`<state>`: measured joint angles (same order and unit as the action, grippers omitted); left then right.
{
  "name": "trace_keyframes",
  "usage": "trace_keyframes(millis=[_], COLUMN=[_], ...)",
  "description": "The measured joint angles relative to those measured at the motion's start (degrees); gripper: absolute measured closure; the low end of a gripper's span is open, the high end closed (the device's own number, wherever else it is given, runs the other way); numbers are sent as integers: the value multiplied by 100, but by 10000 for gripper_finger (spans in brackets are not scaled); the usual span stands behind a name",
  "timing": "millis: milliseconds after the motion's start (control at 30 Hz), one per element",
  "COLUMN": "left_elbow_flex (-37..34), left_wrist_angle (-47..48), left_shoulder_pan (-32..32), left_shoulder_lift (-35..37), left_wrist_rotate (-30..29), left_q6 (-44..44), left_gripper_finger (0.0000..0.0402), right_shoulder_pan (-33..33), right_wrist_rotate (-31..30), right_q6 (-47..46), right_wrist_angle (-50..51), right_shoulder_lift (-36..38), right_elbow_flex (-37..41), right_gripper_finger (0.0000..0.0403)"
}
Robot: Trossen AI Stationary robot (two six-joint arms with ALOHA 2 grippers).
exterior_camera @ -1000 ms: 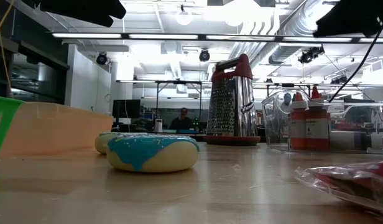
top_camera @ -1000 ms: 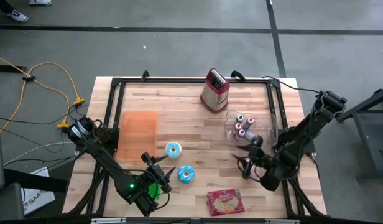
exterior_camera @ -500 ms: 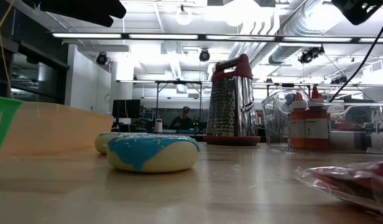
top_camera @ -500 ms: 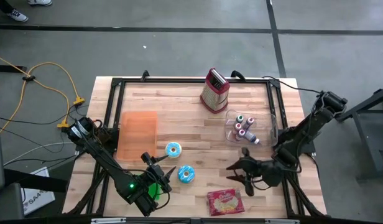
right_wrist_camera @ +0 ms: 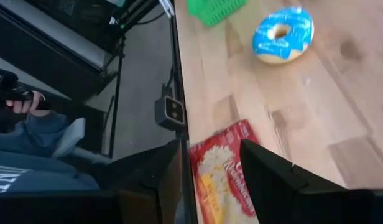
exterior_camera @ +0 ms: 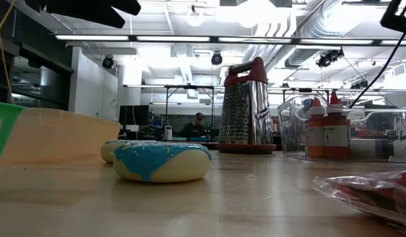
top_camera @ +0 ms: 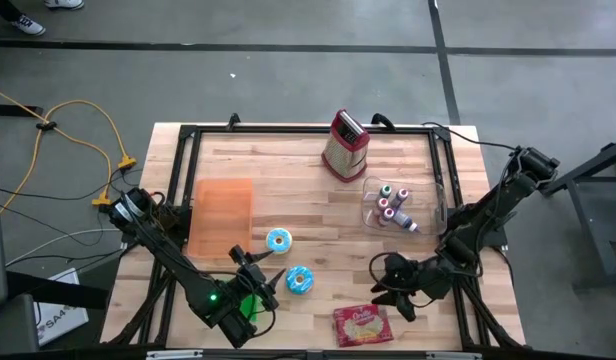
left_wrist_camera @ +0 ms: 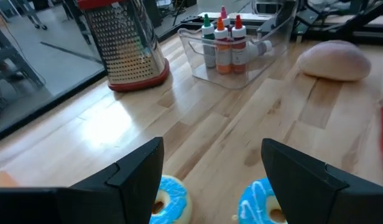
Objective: Pick & Place Food Item
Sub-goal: Put the popcorn bag into the orange bin
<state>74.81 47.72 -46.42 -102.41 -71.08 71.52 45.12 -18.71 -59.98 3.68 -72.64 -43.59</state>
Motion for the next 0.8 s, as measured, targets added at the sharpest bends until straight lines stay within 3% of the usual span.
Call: trace_keyframes(millis=[100, 333, 467, 633, 800], left_elbow_flex=[0, 0, 0, 2, 2], left_wrist_angle=[-230, -1144, -1757, -2038, -2193], left_shoulder_pan=[36, 285, 492, 732, 988], left_shoulder_lift=[0, 0, 0, 0, 0], left_wrist_rotate=[196, 1261, 1400, 1447, 2020], left_q6=[-77, -1072, -1513, -1558, -1325], left_gripper_finger=[140, 140, 140, 140, 140], right_shoulder_pan=[56, 305, 454, 592, 769], right_wrist_rotate=[127, 388, 414, 554, 687], right_q6=[-137, -460, -599, -621, -623], right_wrist_angle=[14, 31, -33, -445, -839], right_shoulder_lift=[0, -149, -542, -1026, -1359], right_elbow_flex=[2, 2, 2, 2, 4], right_gripper_finger=[251, 251, 251, 251, 251])
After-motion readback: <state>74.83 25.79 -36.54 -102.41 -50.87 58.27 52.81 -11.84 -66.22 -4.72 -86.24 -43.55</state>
